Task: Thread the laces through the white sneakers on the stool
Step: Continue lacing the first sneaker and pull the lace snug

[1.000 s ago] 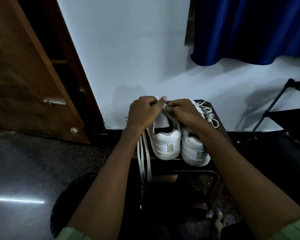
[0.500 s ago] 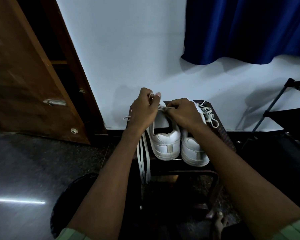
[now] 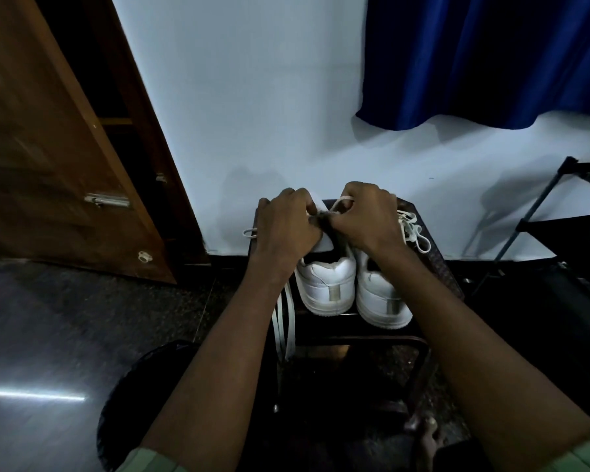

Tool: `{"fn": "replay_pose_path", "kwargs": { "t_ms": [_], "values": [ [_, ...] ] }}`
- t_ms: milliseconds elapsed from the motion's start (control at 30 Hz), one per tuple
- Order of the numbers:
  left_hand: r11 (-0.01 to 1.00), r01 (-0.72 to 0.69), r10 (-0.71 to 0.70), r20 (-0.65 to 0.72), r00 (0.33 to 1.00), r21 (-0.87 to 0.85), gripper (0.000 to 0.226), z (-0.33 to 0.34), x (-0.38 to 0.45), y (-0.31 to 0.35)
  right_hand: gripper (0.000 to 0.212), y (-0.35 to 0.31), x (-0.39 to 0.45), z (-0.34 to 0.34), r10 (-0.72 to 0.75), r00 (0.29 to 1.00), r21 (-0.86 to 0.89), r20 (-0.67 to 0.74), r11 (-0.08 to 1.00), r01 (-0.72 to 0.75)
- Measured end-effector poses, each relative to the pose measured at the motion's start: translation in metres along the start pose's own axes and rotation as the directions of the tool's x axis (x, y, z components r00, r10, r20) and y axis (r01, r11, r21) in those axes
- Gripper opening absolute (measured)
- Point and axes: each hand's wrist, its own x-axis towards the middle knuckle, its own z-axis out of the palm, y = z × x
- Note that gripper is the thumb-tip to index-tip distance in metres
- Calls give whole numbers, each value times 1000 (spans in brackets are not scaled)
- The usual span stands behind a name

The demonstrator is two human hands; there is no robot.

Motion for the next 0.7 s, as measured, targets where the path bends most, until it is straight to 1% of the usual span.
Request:
{"fn": "replay_pose_path", "kwargs": {
  "t_ms": [67,133,200,267,333,433,500,533,600,700],
  "values": [
    [999,-1,1,11,1000,34,14,-2,0,2,29,0,-1,0,22,999,147,-30,989,-17],
    [999,11,-12,24,1000,31,18,-3,0,4,31,-1,-1,-2,33,992,231,-124,973,-4],
    [998,63,-63,39,997,6,19,-3,0,5,34,-1,-1,-6,74,970,331,-232,944,7],
    [993,114,-113,60,992,-8,19,-2,0,7,38,-1,0,-9,118,940,387,-320,922,16],
    [990,138,-135,82,987,-34,20,-1,1,8,39,-3,-1,-9,123,929,398,-349,917,28],
    [984,136,-122,111,986,-118,19,-1,2,6,29,-5,-3,-6,67,959,313,-276,949,24],
    [978,120,-90,173,981,-171,23,-2,1,3,16,-3,-3,-3,33,981,223,-192,975,11],
    [980,108,-72,206,976,-168,28,-2,0,3,14,-3,-3,-3,19,990,194,-140,981,8],
    [988,88,-59,217,974,-127,35,-1,-3,2,19,-3,-4,-1,-1,1000,163,-21,987,5],
    [992,95,-82,139,987,-88,30,-1,-4,5,30,-4,-5,2,-39,991,90,126,996,28]
  ]
}}
